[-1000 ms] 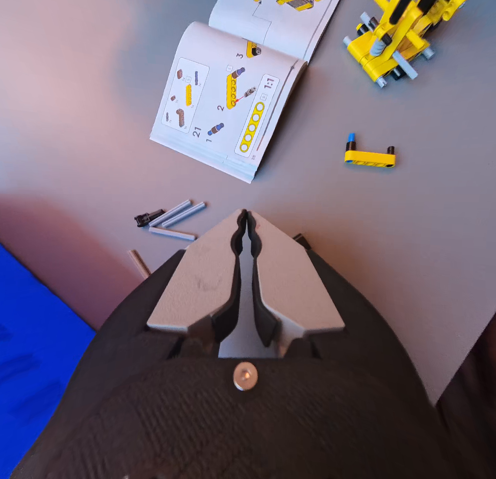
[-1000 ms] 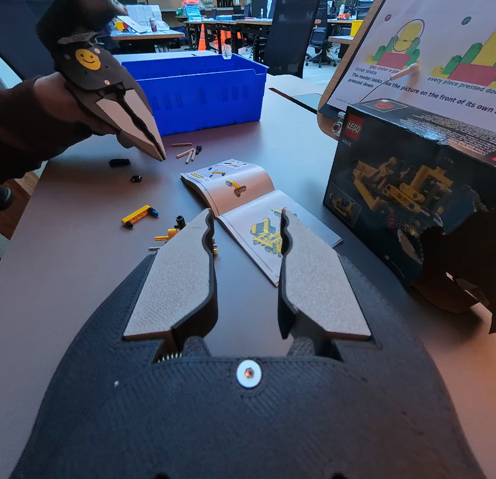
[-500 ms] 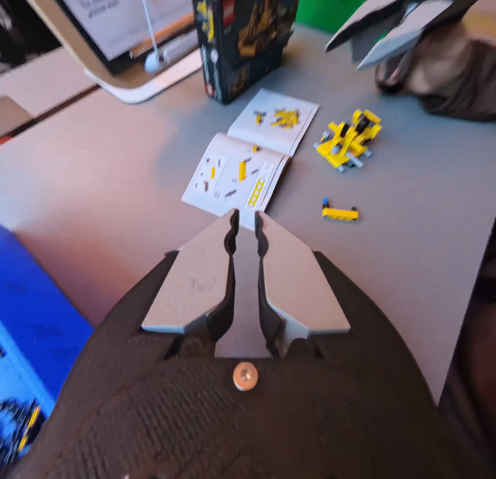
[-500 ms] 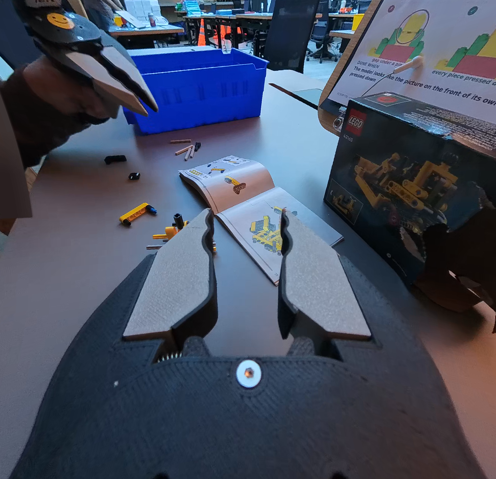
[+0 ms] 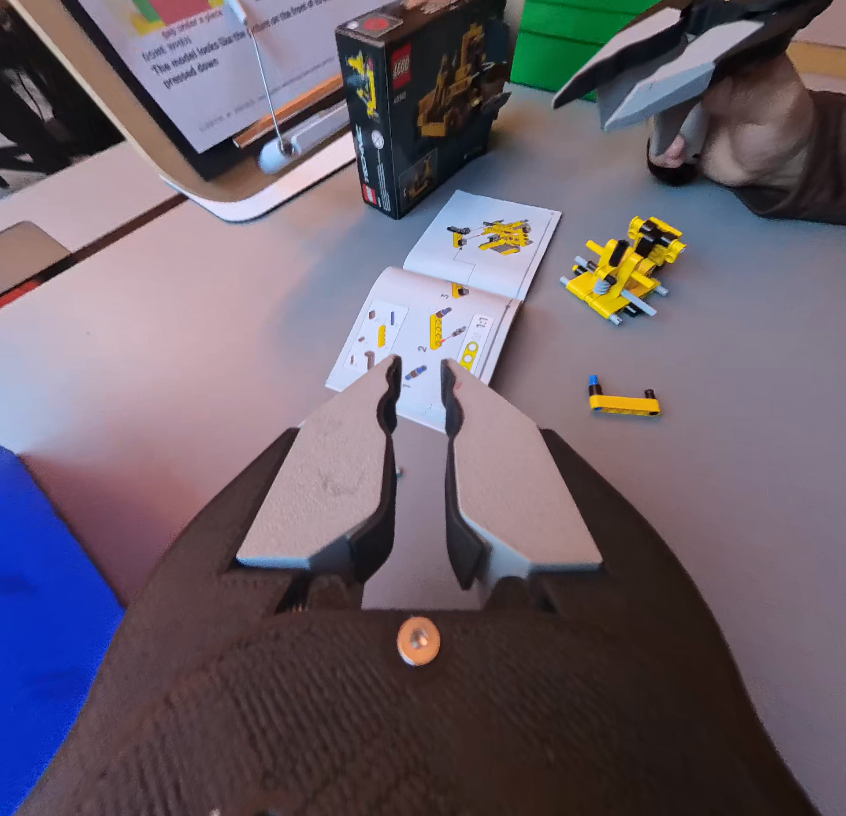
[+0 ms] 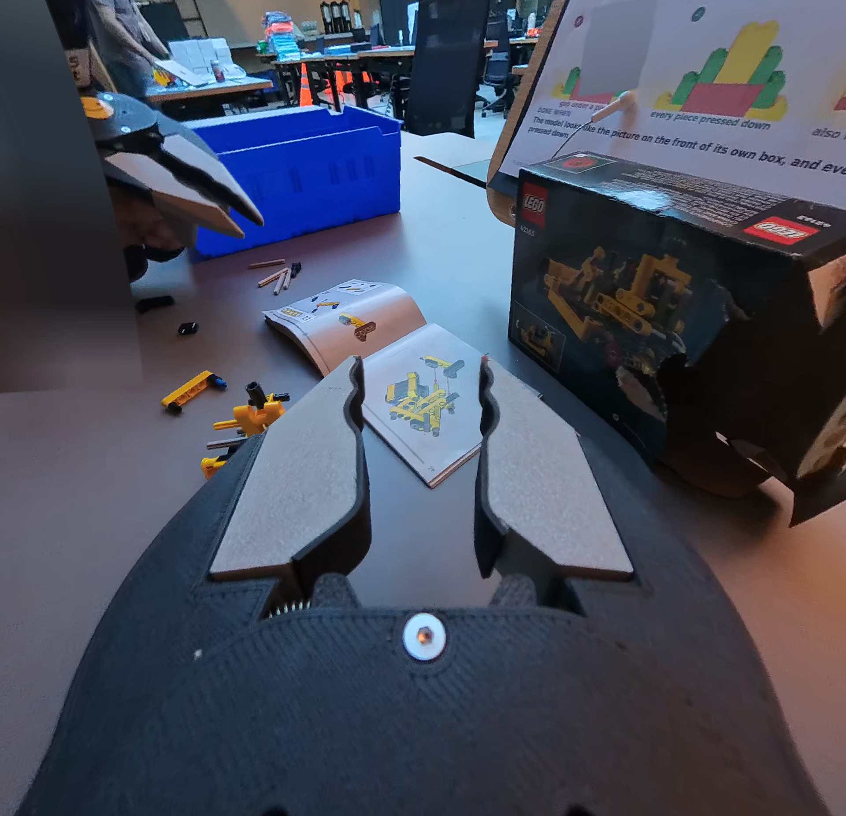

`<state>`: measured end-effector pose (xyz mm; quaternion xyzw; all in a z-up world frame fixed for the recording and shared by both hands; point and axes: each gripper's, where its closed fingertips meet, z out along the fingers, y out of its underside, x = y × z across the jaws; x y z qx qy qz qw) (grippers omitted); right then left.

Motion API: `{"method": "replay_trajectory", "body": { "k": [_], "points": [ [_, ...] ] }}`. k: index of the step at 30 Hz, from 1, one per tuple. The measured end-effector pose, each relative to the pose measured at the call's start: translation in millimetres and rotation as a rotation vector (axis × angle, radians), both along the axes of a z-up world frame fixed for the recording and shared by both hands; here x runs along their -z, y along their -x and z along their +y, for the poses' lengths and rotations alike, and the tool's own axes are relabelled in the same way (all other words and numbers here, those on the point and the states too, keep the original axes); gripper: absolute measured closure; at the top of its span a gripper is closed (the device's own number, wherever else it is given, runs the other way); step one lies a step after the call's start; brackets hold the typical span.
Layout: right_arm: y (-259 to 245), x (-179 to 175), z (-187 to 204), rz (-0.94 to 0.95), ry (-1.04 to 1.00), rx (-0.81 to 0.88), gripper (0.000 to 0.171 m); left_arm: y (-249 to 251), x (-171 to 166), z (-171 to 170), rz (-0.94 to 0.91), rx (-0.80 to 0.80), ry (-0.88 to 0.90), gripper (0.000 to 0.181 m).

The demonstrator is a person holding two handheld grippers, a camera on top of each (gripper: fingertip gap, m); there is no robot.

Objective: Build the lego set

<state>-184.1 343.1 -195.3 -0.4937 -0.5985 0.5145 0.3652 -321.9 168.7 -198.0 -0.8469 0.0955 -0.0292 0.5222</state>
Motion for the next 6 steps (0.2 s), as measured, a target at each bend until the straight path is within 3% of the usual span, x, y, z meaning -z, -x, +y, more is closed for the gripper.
{"method": "replay_trajectory", "body": {
  "k": [1,6],
  "points": [
    [1.6,-0.4,1.4,0.002,0.007,0.002,0.124,-0.5,0.7,-0.3,-0.004,0.000,0.003,0.166],
    [3.0,-0.8,1.7,0.003,0.023,-0.008,0.123,-8.1,-1.5,1.5,-0.066,0.021,-0.017,0.166]
  ]
}}
